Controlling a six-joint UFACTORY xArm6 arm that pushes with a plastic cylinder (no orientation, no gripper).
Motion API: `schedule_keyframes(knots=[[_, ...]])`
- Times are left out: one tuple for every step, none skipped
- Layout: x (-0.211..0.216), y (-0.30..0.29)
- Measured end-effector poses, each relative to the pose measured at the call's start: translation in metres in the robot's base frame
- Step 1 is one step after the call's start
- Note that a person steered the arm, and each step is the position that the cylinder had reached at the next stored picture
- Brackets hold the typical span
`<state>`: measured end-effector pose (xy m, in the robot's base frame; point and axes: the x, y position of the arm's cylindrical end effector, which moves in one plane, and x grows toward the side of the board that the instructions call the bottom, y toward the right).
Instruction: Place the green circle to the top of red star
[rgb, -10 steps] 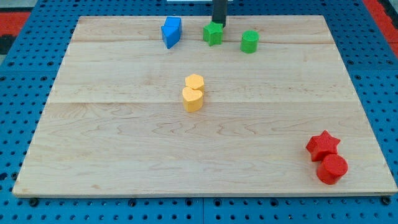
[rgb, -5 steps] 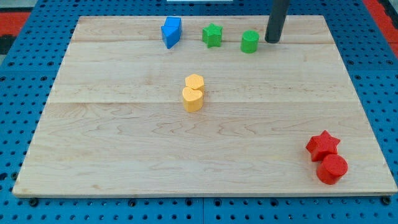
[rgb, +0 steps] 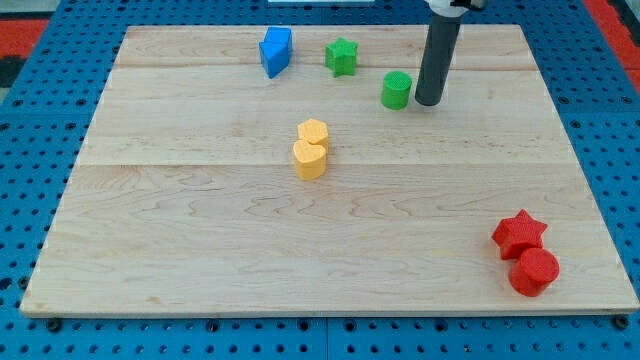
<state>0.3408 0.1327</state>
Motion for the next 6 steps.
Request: schedule_keyframes(knots=[[-0.058,-0.001],[-0.080,-0.028],[-0.057,-0.035],[0.008,-0.037],[-0.001,-0.058],[0.028,-0.050]])
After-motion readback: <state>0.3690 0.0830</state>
